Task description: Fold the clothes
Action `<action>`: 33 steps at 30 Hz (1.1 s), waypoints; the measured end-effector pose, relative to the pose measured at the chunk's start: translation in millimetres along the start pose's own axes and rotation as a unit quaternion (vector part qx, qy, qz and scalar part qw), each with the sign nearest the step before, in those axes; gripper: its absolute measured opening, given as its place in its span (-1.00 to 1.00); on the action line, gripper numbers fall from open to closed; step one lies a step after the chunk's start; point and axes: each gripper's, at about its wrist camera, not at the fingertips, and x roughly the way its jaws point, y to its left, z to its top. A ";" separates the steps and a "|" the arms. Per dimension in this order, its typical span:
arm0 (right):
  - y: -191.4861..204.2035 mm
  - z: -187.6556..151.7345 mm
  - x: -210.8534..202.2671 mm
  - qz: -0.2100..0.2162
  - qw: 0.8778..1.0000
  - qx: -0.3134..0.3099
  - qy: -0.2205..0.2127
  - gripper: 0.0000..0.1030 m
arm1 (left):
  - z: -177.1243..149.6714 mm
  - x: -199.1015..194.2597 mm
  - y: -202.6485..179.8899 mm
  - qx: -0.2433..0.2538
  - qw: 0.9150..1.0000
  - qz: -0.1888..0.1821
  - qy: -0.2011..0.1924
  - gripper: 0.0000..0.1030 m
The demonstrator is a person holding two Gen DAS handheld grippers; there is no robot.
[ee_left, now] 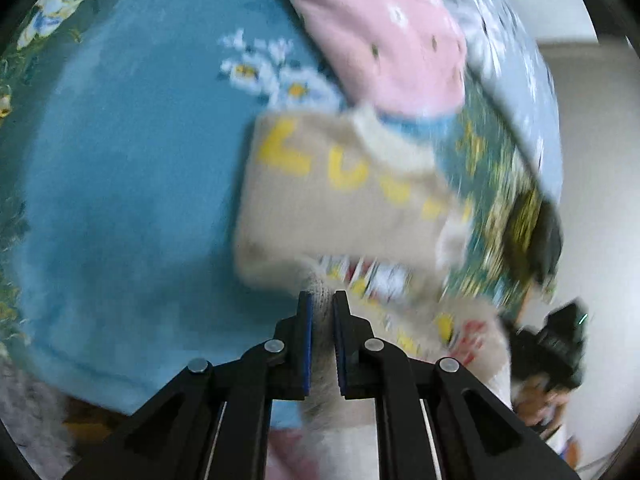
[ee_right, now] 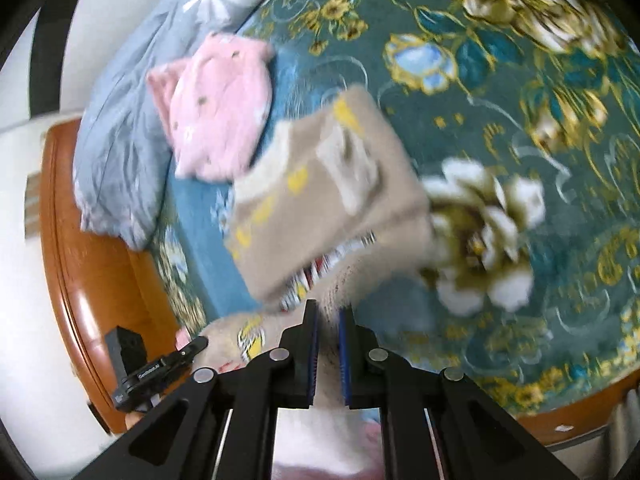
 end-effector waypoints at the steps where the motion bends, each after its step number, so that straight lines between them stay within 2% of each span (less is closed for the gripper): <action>1: 4.2 12.6 6.5 -0.002 1.000 0.012 -0.001 -0.82 | 14.7 1.5 7.4 -0.033 0.999 -0.007 -0.003 -0.81; 2: 5.9 21.5 12.4 -0.003 1.000 0.028 -0.001 -0.82 | 28.6 2.7 15.0 -0.066 0.998 -0.014 -0.005 -0.81; 4: 8.5 39.2 23.8 -0.006 0.998 0.061 -0.001 -0.82 | 31.1 -2.3 37.0 -0.135 0.990 -0.037 -0.009 -0.79; 6: 2.7 53.8 30.0 0.001 0.994 0.105 -0.004 -0.81 | 34.9 0.1 57.6 -0.226 0.970 -0.083 -0.013 -0.79; 8: -0.7 63.8 34.0 0.013 0.991 0.130 -0.006 -0.74 | 36.4 4.8 72.9 -0.285 0.951 -0.117 -0.025 -0.79; 9: -1.0 67.8 34.6 0.010 0.991 0.133 -0.008 -0.74 | 35.7 5.7 77.8 -0.297 0.946 -0.126 -0.033 -0.79; 11: -1.1 75.9 35.9 0.007 0.991 0.132 -0.016 -0.71 | 36.8 6.5 86.9 -0.307 0.942 -0.126 -0.049 -0.79; 14: -0.8 84.2 32.8 -0.004 0.992 0.120 -0.038 -0.67 | 38.1 6.6 92.0 -0.288 0.952 -0.085 -0.066 -0.79; 17: 6.5 90.9 33.2 -0.028 0.994 0.089 -0.056 -0.57 | 42.3 8.6 79.6 -0.220 0.973 -0.026 -0.071 -0.76; 19: 16.9 92.9 38.7 -0.044 0.996 0.057 -0.056 -0.16 | 45.9 18.4 55.4 -0.140 0.988 0.027 -0.064 -0.50; 20: 25.3 93.5 44.4 -0.052 0.997 0.036 -0.053 -0.09 | 47.7 23.4 43.5 -0.100 0.992 0.052 -0.060 -0.43; 21: 32.6 94.0 49.8 -0.059 0.997 0.017 -0.049 -0.01 | 48.5 29.8 32.8 -0.072 0.994 0.064 -0.055 -0.32; 23: 47.8 95.7 61.6 -0.090 0.995 -0.023 -0.045 0.02 | 50.2 42.4 11.6 -0.017 0.995 0.086 -0.044 -0.27; 26: 66.5 96.7 75.8 -0.135 0.987 -0.074 -0.044 0.02 | 52.8 58.7 -8.3 0.019 0.994 0.098 -0.037 -0.27; 29: 76.6 96.2 88.9 -0.174 0.979 -0.107 -0.025 -0.01 | 53.5 69.6 -16.8 0.024 0.994 0.101 -0.031 -0.28; 30: 77.6 95.5 91.0 -0.183 0.976 -0.115 -0.021 -0.11 | 53.3 72.8 -19.1 0.025 0.993 0.108 -0.030 -0.38; 31: 77.7 94.4 91.2 -0.190 0.974 -0.123 -0.020 -0.28 | 51.9 74.3 -19.7 0.024 0.993 0.110 -0.030 -0.57; 33: 74.5 92.2 88.0 -0.195 0.972 -0.127 -0.020 -0.54 | 48.9 77.1 -20.9 0.022 0.993 0.113 -0.029 -0.67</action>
